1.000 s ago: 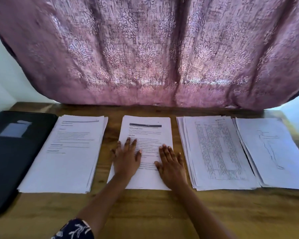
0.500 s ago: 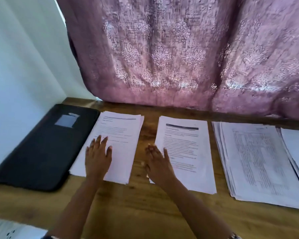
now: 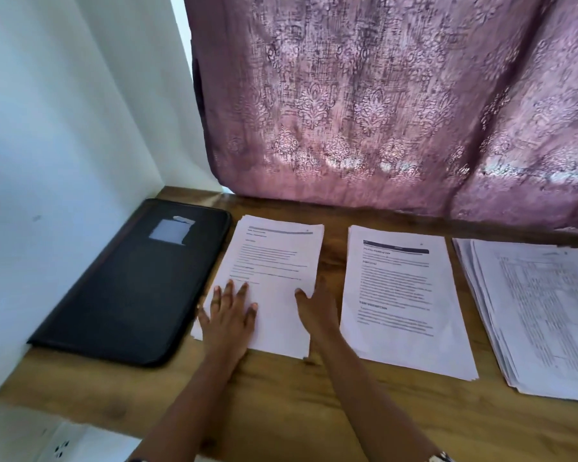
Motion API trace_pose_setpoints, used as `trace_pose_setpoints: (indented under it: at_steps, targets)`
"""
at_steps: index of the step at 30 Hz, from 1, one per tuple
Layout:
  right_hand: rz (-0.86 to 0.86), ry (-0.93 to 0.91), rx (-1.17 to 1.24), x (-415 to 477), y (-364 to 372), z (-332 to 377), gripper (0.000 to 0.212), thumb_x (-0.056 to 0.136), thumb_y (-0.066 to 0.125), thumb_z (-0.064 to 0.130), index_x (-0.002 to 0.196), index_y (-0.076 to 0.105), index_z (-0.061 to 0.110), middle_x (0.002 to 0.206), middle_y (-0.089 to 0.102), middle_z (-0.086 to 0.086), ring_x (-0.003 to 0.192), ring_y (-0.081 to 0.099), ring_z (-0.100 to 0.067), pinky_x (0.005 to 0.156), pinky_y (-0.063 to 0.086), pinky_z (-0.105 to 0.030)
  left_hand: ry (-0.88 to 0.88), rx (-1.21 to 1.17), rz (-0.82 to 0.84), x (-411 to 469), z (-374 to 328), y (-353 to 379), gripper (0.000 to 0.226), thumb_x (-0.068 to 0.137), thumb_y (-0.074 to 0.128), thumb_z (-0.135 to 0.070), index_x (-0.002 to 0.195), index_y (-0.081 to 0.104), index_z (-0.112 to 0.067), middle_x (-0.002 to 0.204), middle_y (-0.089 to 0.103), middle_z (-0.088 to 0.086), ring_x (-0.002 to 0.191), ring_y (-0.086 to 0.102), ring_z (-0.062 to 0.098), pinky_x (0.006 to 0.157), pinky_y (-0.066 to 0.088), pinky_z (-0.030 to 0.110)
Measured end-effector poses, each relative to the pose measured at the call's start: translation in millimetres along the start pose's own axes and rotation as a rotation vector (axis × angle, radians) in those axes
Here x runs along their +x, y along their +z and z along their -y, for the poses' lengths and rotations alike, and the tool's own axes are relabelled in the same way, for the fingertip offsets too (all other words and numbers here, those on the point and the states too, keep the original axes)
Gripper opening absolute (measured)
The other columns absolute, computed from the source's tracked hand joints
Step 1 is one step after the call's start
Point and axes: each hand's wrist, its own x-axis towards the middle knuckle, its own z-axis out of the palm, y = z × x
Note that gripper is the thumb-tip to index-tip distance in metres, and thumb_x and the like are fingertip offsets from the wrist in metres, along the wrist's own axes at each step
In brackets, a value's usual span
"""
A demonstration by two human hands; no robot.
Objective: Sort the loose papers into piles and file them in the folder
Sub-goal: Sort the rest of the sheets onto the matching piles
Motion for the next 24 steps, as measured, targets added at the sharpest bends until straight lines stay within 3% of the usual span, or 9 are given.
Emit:
trace_pose_setpoints:
  at_steps: [5, 10, 12, 15, 16, 18, 20, 24]
  targets:
    - [0.052, 0.125, 0.147, 24, -8, 11, 0.036, 0.090, 0.059, 0.025, 0.125, 0.057, 0.016, 0.124, 0.063, 0.000, 0.105, 0.063, -0.023, 0.090, 0.053, -0.043, 0.021, -0.011, 0.006, 0, 1, -2, 0.060, 0.100, 0.021, -0.053, 0.154, 0.004, -0.032, 0.163, -0.001, -0.002, 0.149, -0.007, 0.020, 0.116, -0.003, 0.054]
    - [0.189, 0.208, 0.389, 33, -15, 23, 0.031, 0.092, 0.060, 0.009, 0.122, 0.059, 0.003, 0.119, 0.062, -0.004, 0.102, 0.062, -0.023, 0.077, 0.051, -0.028, 0.027, -0.036, -0.005, 1, 2, -3, 0.082, 0.082, -0.004, -0.067, 0.154, 0.011, -0.032, 0.162, 0.005, -0.002, 0.149, -0.002, 0.021, 0.116, -0.002, 0.054]
    - [0.192, 0.137, 0.254, 31, -9, 26, 0.033, 0.092, 0.060, 0.009, 0.124, 0.059, 0.006, 0.124, 0.063, -0.007, 0.106, 0.062, -0.026, 0.085, 0.053, -0.034, 0.026, -0.045, -0.020, 1, 3, -2, 0.077, 0.085, 0.005, -0.064, 0.153, 0.016, -0.031, 0.162, 0.009, -0.001, 0.150, 0.002, 0.022, 0.116, -0.002, 0.053]
    - [0.129, 0.044, 0.014, 32, -6, 21, 0.025, 0.089, 0.056, 0.011, 0.112, 0.062, 0.018, 0.117, 0.067, -0.006, 0.097, 0.066, -0.027, 0.084, 0.056, -0.043, 0.031, -0.070, -0.018, 1, 5, -1, 0.084, 0.080, -0.002, -0.068, 0.152, 0.021, -0.032, 0.161, 0.011, -0.003, 0.150, 0.004, 0.020, 0.115, -0.006, 0.048]
    - [0.138, 0.051, 0.051, 32, -8, 20, 0.022, 0.089, 0.054, 0.008, 0.108, 0.060, 0.018, 0.115, 0.067, -0.009, 0.096, 0.066, -0.028, 0.085, 0.055, -0.044, 0.017, -0.102, 0.002, 2, 6, -3, 0.083, 0.080, 0.000, -0.069, 0.152, 0.022, -0.032, 0.161, 0.012, -0.004, 0.149, 0.005, 0.019, 0.116, -0.005, 0.048]
    - [0.132, 0.117, 0.172, 33, -10, 12, 0.022, 0.092, 0.054, 0.005, 0.112, 0.057, 0.014, 0.117, 0.065, -0.011, 0.095, 0.064, -0.025, 0.087, 0.053, -0.042, -0.037, -0.256, 0.035, 7, 9, -11, 0.068, 0.091, 0.023, -0.065, 0.149, 0.031, -0.030, 0.160, 0.020, -0.004, 0.148, 0.015, 0.022, 0.117, 0.005, 0.051]
    - [0.110, 0.154, 0.272, 34, -14, 3, 0.026, 0.093, 0.057, 0.007, 0.119, 0.055, 0.012, 0.117, 0.062, -0.007, 0.097, 0.060, -0.022, 0.086, 0.052, -0.036, -0.101, -0.532, 0.023, 17, 11, -25, 0.053, 0.097, 0.046, -0.048, 0.145, 0.036, -0.028, 0.155, 0.031, -0.001, 0.142, 0.030, 0.026, 0.117, 0.022, 0.052]
    - [0.110, 0.117, 0.285, 34, -18, -6, 0.024, 0.094, 0.056, 0.009, 0.117, 0.054, 0.014, 0.112, 0.059, -0.001, 0.101, 0.056, -0.020, 0.087, 0.046, -0.033, -0.256, -0.907, 0.011, 42, 5, -56, 0.061, 0.096, 0.057, -0.031, 0.148, 0.028, -0.022, 0.148, 0.040, 0.002, 0.132, 0.044, 0.028, 0.108, 0.036, 0.047]
